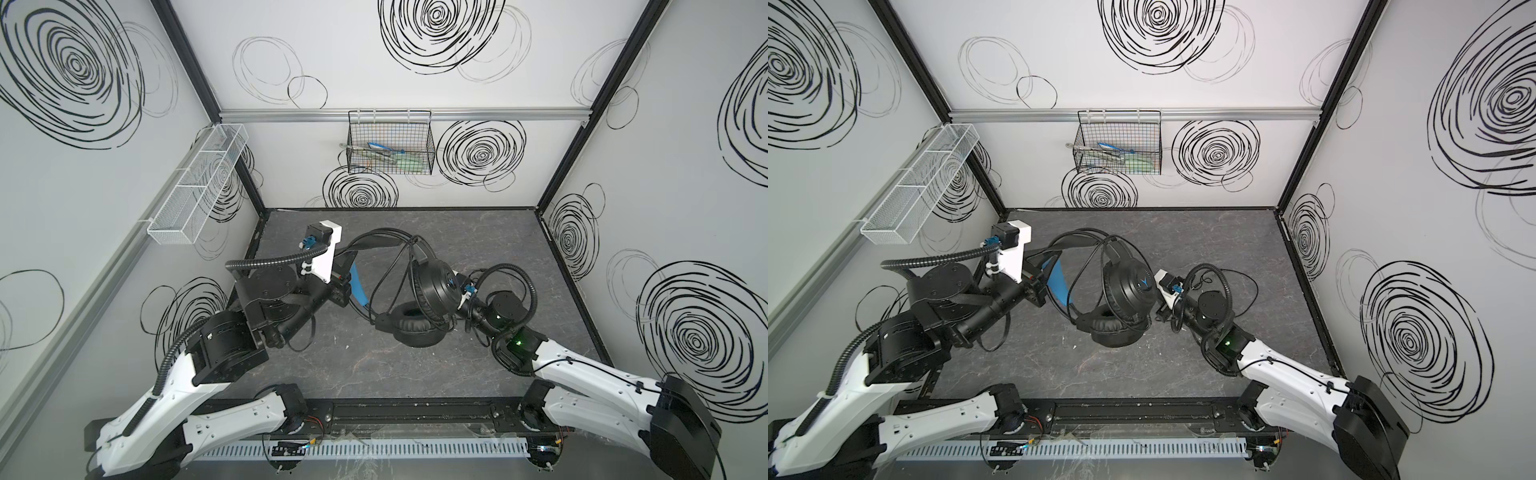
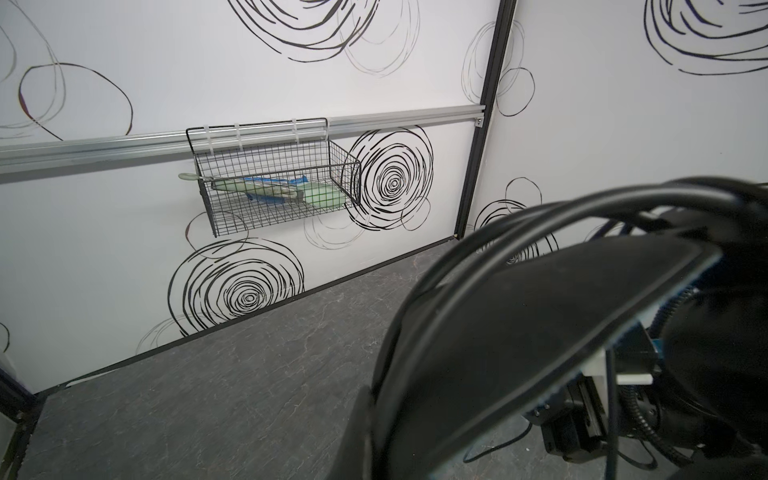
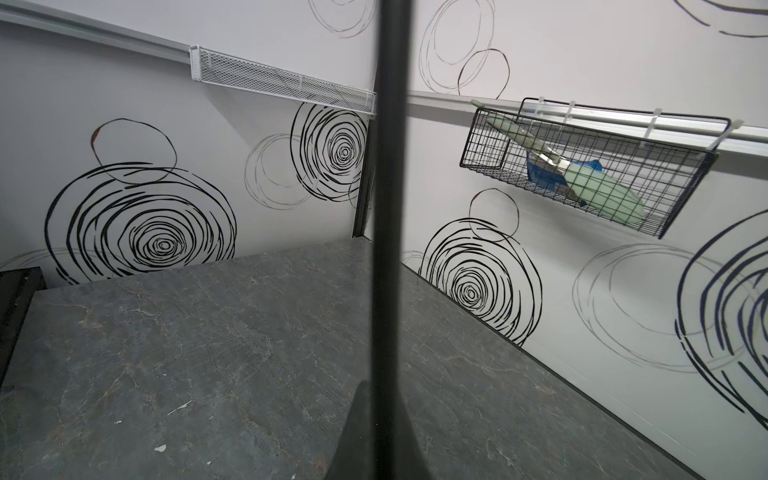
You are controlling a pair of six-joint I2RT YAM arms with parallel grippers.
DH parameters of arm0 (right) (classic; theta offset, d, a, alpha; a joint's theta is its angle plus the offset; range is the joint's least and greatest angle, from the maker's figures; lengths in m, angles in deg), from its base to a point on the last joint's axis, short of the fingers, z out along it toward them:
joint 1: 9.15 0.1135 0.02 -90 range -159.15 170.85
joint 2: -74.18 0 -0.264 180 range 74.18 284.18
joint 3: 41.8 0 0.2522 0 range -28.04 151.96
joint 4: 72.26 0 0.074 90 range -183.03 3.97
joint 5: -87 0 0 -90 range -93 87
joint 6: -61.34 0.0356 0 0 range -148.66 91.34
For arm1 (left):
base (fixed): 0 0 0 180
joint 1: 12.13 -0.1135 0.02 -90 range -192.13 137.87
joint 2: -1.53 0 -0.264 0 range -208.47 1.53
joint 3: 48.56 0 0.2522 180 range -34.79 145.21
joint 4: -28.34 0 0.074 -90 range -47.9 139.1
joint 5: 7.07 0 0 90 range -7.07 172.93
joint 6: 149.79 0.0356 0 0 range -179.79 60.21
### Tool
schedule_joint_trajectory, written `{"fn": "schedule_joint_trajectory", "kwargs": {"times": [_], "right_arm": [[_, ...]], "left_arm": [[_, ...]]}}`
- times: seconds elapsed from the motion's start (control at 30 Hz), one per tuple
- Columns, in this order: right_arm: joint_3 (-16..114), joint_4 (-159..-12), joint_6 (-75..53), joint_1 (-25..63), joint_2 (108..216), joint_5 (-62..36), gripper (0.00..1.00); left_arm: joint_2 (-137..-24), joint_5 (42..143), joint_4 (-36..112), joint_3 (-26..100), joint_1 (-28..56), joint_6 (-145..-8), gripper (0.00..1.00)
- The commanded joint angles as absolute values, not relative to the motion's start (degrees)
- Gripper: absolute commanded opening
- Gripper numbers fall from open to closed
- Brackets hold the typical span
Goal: Wrap the headphones
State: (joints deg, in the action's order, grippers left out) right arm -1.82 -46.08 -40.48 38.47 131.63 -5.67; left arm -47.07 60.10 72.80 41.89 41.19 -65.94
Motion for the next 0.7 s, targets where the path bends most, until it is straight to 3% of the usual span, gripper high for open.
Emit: {"fn": "schedule_joint_trajectory", "kwargs": {"times": [0.0,0.27,0.67], "right_arm": [[0.15,-45.68,-38.57,38.23,134.29,-0.12,0.00],[5.79,-51.81,-32.38,36.62,141.97,8.34,0.00],[1.66,-46.77,-31.44,36.64,140.63,0.07,0.00]], "left_arm": [[-46.68,62.16,64.79,44.66,41.44,-70.73,0.00],[-46.54,62.10,63.42,43.97,41.94,-71.14,0.00],[-46.48,62.28,57.54,41.23,42.04,-73.17,0.00]]}}
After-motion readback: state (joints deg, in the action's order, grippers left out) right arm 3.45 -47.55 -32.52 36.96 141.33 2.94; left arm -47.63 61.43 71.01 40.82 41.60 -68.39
